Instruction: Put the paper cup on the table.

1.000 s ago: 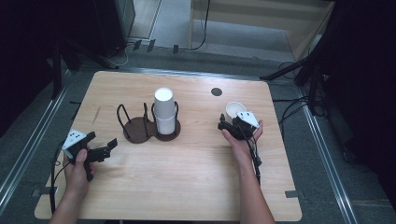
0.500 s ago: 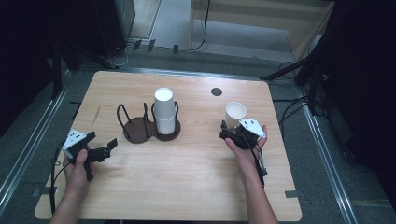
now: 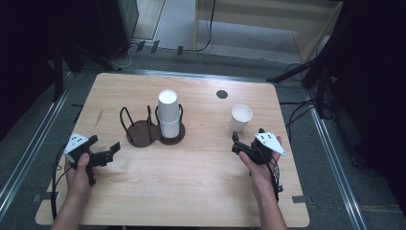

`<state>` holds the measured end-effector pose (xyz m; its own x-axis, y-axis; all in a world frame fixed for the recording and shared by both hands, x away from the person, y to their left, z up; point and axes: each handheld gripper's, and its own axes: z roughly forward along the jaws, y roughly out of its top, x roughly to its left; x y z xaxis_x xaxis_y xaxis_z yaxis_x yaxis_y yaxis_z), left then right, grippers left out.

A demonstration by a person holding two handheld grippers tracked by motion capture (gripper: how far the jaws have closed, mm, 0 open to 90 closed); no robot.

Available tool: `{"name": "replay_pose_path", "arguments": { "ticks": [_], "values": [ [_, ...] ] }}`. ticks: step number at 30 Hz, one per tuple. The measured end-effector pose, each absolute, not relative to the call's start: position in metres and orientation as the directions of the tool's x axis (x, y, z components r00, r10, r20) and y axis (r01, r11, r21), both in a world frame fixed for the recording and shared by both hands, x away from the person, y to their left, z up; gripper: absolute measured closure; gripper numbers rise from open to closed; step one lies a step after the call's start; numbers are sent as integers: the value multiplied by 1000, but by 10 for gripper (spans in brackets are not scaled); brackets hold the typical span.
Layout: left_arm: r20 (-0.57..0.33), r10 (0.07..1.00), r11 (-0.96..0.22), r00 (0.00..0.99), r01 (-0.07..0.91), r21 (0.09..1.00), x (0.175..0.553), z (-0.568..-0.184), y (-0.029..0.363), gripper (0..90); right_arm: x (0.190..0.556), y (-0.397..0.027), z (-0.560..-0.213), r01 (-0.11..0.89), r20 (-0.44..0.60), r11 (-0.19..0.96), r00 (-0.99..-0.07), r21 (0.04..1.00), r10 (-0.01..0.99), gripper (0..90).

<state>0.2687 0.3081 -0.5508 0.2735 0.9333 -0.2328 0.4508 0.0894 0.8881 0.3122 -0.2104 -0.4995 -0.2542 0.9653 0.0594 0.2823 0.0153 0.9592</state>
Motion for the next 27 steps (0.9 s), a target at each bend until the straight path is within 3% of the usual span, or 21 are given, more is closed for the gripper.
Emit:
{"name": "replay_pose_path", "arguments": {
  "ticks": [27],
  "values": [
    [-221, 935, 79, 279, 442, 893, 268, -551, 307, 0, 251, -284, -528, 324, 60, 1, -178, 946, 982, 32]
  ]
}}
